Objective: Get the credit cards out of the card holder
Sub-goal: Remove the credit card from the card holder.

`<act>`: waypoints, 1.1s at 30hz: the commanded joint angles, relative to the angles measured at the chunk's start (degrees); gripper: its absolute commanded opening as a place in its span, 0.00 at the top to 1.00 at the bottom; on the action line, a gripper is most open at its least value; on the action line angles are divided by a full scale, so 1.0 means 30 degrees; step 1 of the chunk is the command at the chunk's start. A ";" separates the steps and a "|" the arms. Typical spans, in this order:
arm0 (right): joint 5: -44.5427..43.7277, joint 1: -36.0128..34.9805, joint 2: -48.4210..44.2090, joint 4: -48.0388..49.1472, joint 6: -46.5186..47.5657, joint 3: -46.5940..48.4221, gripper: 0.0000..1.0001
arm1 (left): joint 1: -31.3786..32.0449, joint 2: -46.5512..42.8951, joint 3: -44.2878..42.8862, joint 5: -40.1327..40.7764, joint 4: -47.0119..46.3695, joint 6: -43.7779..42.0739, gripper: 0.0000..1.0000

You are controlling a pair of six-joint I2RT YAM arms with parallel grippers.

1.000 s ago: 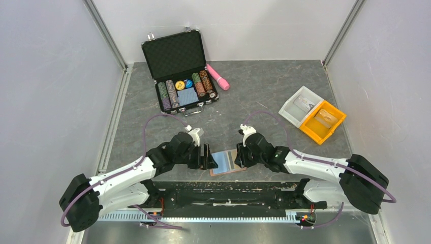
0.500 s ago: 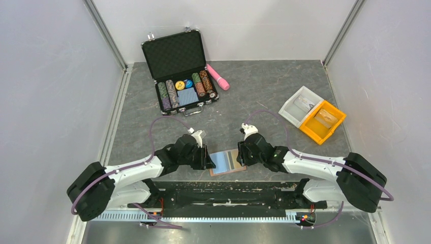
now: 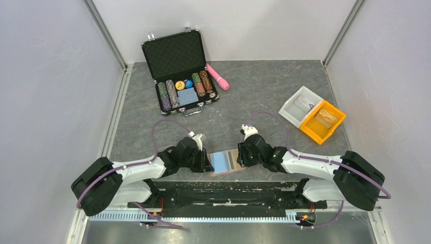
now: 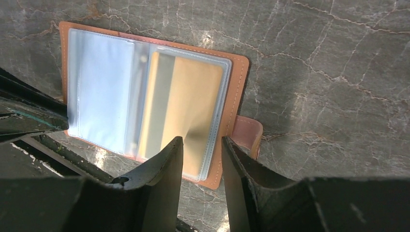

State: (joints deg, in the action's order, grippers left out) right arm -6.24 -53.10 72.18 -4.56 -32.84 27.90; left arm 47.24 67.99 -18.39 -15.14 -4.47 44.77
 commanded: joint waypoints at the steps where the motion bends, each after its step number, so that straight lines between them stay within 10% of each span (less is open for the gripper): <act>1: 0.0349 -0.0090 0.0084 0.1038 -0.0362 -0.0156 0.62 | 0.0014 0.0217 0.0121 0.0006 -0.0876 -0.0247 0.78; 33: 0.4385 -0.0083 -0.0425 0.4825 -0.1693 -0.0331 0.63 | -0.0001 0.0359 0.0264 -0.0258 -0.0854 -0.0284 0.78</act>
State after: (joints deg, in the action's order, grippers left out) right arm 1.98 -52.71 72.58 5.52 -36.01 26.96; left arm 47.22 69.01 -17.98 -15.68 -5.93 44.77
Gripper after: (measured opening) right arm 0.378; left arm 0.218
